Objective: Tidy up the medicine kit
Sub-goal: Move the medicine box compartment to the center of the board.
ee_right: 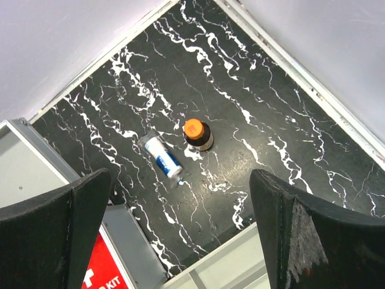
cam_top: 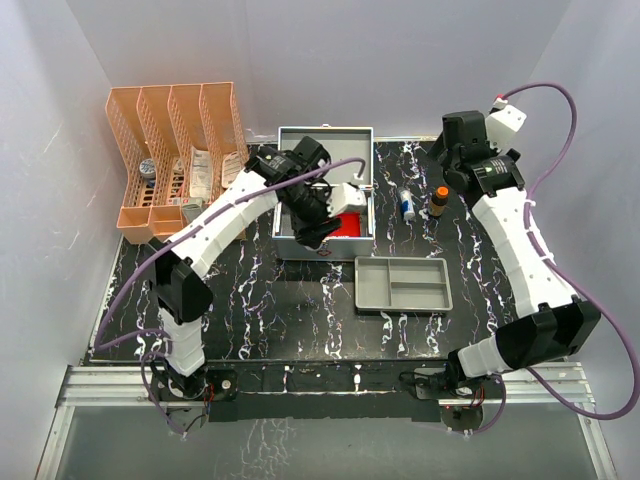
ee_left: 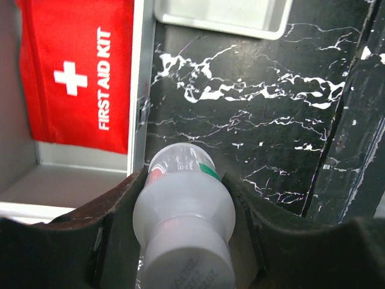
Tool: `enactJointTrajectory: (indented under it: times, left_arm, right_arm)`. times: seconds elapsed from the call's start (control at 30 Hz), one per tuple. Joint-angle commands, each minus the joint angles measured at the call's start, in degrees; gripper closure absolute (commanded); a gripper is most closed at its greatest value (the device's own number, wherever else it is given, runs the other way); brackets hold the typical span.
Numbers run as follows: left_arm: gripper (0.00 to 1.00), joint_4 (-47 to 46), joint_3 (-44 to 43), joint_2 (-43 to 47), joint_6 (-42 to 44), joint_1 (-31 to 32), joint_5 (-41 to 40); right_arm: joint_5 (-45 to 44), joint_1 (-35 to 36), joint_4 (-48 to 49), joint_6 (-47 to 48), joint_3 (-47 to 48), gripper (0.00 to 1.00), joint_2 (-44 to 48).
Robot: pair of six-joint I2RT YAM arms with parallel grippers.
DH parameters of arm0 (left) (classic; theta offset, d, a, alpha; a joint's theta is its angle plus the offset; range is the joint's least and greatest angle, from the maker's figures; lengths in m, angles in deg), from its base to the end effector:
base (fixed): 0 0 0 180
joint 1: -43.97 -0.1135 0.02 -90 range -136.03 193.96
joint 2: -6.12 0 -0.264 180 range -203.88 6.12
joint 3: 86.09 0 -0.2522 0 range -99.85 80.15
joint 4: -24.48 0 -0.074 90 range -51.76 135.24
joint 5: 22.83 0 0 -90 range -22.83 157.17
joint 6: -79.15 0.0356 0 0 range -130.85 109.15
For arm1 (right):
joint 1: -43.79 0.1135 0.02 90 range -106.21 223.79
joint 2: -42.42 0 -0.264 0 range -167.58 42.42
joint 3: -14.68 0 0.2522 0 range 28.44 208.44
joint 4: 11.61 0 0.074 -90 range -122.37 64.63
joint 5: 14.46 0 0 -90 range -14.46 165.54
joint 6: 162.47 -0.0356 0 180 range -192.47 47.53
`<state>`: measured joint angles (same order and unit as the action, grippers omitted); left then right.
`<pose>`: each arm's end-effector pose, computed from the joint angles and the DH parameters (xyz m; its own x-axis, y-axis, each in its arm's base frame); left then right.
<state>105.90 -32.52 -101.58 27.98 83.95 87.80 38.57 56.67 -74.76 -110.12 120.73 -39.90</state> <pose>0.2895 -0.2591 0.3506 -0.0757 0.8293 -0.5537 0.9918 0.1198 0.0438 0.2921 0.0448 0.4116 -0.3223 0.4269 -0.8449 0.5957 0.7851 0.1695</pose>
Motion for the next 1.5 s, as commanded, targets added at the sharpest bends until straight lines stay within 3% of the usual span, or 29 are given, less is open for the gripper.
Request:
enactJointTrajectory:
  times: [0.0,0.23,0.4,0.67,0.8,0.97,1.13,1.47]
  left_arm:
    - [1.00,2.1,-4.4,-1.4,3.9,4.6,2.6]
    - [1.00,1.4,-10.0,-6.4,3.8,10.5,2.0]
    - [1.00,-1.6,-10.2,-5.6,0.0,10.6,1.3]
    - [1.00,-8.2,4.4,5.0,-6.6,10.6,-1.5]
    - [1.00,-10.8,9.3,9.4,-11.6,10.1,-2.5]
    - [1.00,-13.3,12.6,12.1,-17.2,6.3,-1.0]
    - [1.00,-16.2,13.4,13.3,-22.3,-1.1,0.5]
    - [1.00,-15.3,14.5,16.1,-22.6,-7.0,1.7]
  right_arm:
    - [-3.4,-0.7,2.3,0.2,2.1,0.02,3.5]
    - [0.6,-1.0,-5.6,2.7,2.2,0.02,4.7]
    - [7.5,-1.0,-12.9,2.9,-5.0,0.02,7.9]
    - [20.3,-0.9,-18.6,1.3,-21.8,0.33,18.1]
    - [23.3,-0.9,-18.2,1.4,-27.7,0.40,20.9]
    - [25.5,0.1,-15.1,1.6,-30.5,0.42,19.6]
    - [21.3,8.2,-12.4,-1.9,-30.6,0.42,14.6]
    - [19.8,16.4,-4.6,-4.3,-33.8,0.42,5.9]
